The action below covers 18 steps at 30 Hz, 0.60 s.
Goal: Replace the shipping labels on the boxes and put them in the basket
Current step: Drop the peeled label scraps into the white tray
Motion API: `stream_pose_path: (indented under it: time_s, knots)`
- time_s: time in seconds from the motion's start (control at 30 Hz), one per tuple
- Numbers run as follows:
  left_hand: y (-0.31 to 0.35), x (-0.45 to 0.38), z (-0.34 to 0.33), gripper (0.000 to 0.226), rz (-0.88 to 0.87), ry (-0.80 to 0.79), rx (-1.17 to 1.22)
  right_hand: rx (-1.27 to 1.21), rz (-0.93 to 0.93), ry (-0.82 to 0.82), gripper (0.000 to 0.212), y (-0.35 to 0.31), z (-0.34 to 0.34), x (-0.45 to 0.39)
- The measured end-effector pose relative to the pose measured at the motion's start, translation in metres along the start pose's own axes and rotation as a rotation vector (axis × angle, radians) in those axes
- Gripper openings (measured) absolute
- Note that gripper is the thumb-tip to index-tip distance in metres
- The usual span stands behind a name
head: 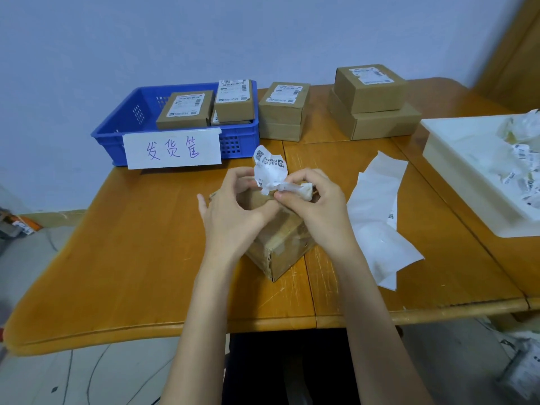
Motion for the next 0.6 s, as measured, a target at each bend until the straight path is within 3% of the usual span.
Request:
stream_pose_path:
  time_s: [0.13,0.23,0.37,0.6]
  knots:
    - [0.008,-0.001,0.002,0.037,0.066,0.020,0.227,0.012,0.042,-0.004,0.034,-0.006,0.002,0.002]
    - [0.013,-0.007,0.001,0.020,0.104,0.096,0.224,0.090,0.128,0.025,0.050,-0.013,0.005,0.003]
    - [0.028,-0.016,-0.001,0.024,0.048,0.185,0.162,0.159,0.207,0.034,0.039,-0.023,0.015,0.003]
    - [0.074,-0.020,-0.029,0.023,-0.053,0.202,0.137,-0.055,0.035,-0.029,0.038,-0.027,0.047,0.007]
Point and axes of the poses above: each hand's wrist, its own x-axis away from the middle knuckle, its own z-axis out of the back of the hand, y = z × x, the point moved 4 cm from there along -x, towards the middle knuckle, and after that the axes turned 12 degrees about -x, right-handed, at the moved point
